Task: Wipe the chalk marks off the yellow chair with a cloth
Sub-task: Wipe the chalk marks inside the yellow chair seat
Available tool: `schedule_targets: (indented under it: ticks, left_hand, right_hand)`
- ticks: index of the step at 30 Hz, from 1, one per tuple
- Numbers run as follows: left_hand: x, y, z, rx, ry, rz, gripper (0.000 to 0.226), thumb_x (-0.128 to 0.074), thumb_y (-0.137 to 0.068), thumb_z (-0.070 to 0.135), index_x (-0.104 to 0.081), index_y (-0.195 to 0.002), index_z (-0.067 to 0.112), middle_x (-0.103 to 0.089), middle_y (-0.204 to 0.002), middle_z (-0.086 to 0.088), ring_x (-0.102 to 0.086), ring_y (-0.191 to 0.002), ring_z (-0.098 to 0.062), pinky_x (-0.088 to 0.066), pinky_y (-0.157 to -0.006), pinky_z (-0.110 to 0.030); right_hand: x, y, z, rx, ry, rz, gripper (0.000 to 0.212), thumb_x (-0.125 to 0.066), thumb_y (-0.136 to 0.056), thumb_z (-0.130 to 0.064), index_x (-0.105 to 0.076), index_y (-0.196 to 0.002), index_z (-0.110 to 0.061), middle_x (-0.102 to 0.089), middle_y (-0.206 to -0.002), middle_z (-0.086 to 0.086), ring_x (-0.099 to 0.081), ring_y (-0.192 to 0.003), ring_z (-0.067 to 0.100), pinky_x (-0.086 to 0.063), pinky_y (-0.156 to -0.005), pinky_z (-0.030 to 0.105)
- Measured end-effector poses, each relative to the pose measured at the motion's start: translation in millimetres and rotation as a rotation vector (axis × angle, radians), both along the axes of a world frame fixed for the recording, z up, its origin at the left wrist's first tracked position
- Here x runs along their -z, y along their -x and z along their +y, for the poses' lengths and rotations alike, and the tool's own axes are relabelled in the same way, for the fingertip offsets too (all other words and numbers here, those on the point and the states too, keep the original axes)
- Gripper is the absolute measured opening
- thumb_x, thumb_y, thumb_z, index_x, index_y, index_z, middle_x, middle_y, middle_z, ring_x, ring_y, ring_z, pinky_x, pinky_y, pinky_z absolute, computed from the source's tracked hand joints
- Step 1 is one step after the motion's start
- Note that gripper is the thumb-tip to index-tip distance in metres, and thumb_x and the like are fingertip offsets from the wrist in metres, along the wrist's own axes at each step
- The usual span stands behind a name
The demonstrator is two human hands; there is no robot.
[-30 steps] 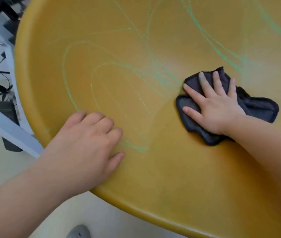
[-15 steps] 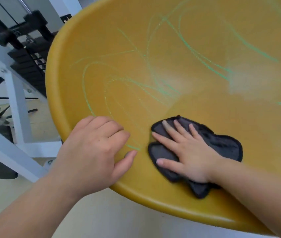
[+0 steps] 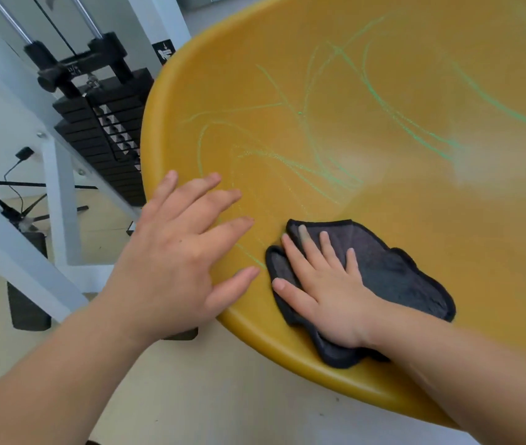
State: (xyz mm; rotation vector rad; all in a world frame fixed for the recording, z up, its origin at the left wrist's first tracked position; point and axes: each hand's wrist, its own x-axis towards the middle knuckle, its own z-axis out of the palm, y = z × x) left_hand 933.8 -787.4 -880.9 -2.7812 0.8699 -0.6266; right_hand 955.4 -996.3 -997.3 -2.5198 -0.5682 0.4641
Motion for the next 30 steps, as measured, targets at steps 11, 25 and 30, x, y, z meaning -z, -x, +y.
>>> schedule_targets:
  ticks: [11,25,30]
  left_hand:
    - [-1.1,-4.2,22.4,-0.067,0.059,0.018,0.082,-0.051,-0.086,0.066,-0.050,-0.145,0.009,-0.037,-0.158,-0.014,-0.017,-0.153,-0.035,-0.011,-0.123,-0.057]
    - [-4.8,-15.1,27.7,-0.103,0.179,0.008,0.122,-0.045,-0.070,0.092,-0.034,-0.152,0.002,-0.018,-0.164,-0.020,-0.007,-0.154,-0.039,-0.012,-0.118,-0.068]
    - [-5.2,-11.6,35.6,-0.083,0.202,0.043,0.133,-0.042,-0.066,0.096,-0.024,-0.154,-0.002,-0.011,-0.165,-0.024,-0.005,-0.154,-0.041,-0.015,-0.116,-0.070]
  right_hand:
    - [19.7,-51.8,-34.0,0.370,0.250,-0.011,0.094,0.002,-0.082,-0.086,0.015,-0.160,-0.034,0.024,-0.168,0.006,0.020,-0.154,0.037,0.007,-0.120,0.066]
    - [24.4,-73.1,-46.4,0.238,0.265,-0.136,0.094,0.012,-0.069,-0.095,0.023,-0.152,-0.051,0.025,-0.167,0.004,0.021,-0.154,0.030,0.008,-0.122,0.061]
    - [1.0,-44.8,7.5,0.165,0.073,-0.028,0.089,0.001,-0.083,-0.082,0.022,-0.157,-0.037,0.033,-0.164,0.000,0.029,-0.151,0.031,0.014,-0.121,0.060]
